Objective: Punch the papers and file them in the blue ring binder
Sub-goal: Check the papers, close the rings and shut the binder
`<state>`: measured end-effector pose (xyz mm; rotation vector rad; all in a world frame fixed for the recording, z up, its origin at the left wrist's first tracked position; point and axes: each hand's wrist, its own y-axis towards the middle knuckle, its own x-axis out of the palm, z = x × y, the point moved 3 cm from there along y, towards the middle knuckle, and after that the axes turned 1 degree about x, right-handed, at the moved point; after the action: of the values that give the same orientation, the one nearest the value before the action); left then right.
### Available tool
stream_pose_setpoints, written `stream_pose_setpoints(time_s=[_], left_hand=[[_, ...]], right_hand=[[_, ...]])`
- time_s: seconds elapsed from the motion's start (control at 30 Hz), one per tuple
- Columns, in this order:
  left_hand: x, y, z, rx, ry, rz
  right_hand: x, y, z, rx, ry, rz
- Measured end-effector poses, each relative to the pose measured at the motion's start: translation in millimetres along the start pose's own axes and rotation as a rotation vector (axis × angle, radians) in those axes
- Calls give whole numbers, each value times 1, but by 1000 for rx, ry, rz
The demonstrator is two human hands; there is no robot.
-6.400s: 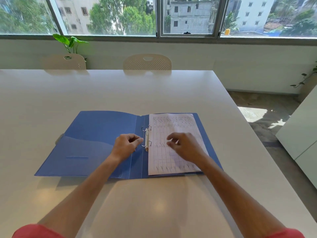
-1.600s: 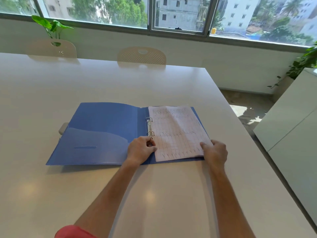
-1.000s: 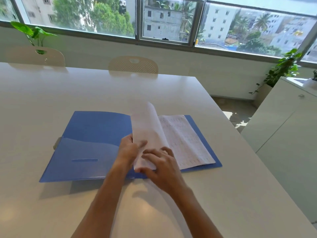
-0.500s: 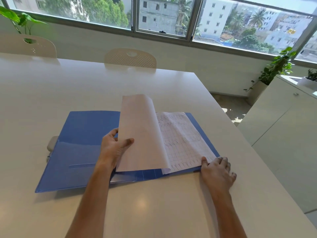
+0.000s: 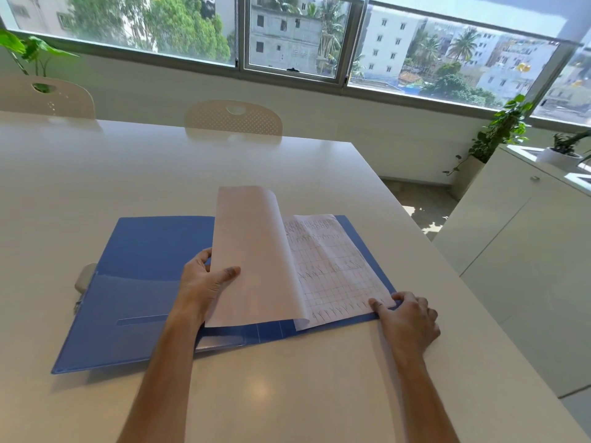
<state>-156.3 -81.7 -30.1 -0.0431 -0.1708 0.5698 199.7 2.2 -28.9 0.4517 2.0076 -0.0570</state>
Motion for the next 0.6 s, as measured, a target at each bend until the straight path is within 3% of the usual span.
stream_pose_setpoints(time_s=[0.3,0.47,0.6], left_hand=[[-1,0,1,28,7,29],[1,-6,10,82,-31,-31],[5,-7,13,37,1,-6]], right_hand=[[0,-2,-11,-37,226,188],[-4,-23,-43,-305,285,336],[-3,-56,-83,-558,399,332]])
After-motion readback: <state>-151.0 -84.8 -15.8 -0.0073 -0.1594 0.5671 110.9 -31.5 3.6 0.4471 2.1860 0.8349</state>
